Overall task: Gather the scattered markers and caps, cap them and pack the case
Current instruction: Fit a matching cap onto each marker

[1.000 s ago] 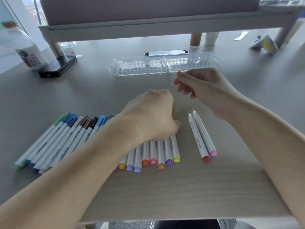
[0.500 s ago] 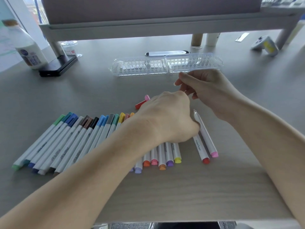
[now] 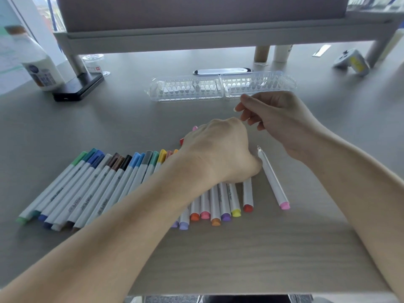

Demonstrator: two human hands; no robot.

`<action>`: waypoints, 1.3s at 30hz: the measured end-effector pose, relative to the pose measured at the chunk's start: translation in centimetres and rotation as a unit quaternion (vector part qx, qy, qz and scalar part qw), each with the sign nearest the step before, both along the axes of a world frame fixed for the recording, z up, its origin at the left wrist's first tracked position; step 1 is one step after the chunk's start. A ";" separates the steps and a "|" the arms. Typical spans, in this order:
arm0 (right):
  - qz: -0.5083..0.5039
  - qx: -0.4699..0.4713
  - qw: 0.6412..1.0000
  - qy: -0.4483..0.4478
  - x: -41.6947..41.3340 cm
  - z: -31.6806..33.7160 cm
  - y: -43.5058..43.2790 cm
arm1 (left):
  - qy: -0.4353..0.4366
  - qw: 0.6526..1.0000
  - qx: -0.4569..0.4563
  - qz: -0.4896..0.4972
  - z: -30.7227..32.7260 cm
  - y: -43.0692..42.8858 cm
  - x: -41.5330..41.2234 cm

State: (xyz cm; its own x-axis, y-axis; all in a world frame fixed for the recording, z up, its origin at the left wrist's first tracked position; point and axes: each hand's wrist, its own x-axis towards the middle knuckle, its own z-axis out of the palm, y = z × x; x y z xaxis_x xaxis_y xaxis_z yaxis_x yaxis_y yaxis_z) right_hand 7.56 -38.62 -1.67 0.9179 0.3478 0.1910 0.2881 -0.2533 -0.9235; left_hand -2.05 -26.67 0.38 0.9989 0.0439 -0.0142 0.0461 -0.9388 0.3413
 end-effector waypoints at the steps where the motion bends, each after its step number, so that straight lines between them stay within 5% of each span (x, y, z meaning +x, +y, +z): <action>1: -0.003 0.000 1.000 0.001 0.0 0.1 0.0 | -0.003 1.000 -0.021 -0.001 0.1 0.3 0.2; 8: -0.003 -0.003 1.000 0.003 0.0 0.1 -0.1 | -0.033 0.982 -0.183 0.024 2.2 6.3 0.6; 23: 0.077 -0.117 0.985 -0.105 -1.2 -0.8 1.2 | -0.015 0.950 -0.302 0.077 0.3 13.6 -1.5; 34: 0.230 -0.389 0.854 -0.260 -0.3 2.8 8.2 | -0.101 0.932 -0.323 0.127 0.4 14.2 -1.8; 39: 0.251 -0.415 0.838 -0.249 -0.2 2.4 9.4 | -0.100 0.927 -0.340 0.121 0.5 14.3 -1.8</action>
State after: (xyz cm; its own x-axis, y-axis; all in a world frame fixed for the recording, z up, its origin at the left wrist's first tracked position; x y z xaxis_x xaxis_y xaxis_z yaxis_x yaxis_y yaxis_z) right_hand 7.32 -29.22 0.76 0.4939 0.8695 0.0078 0.8487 -0.4801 -0.2218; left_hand -3.85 -12.35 0.92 0.9464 0.3165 0.0639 0.0996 -0.4743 0.8747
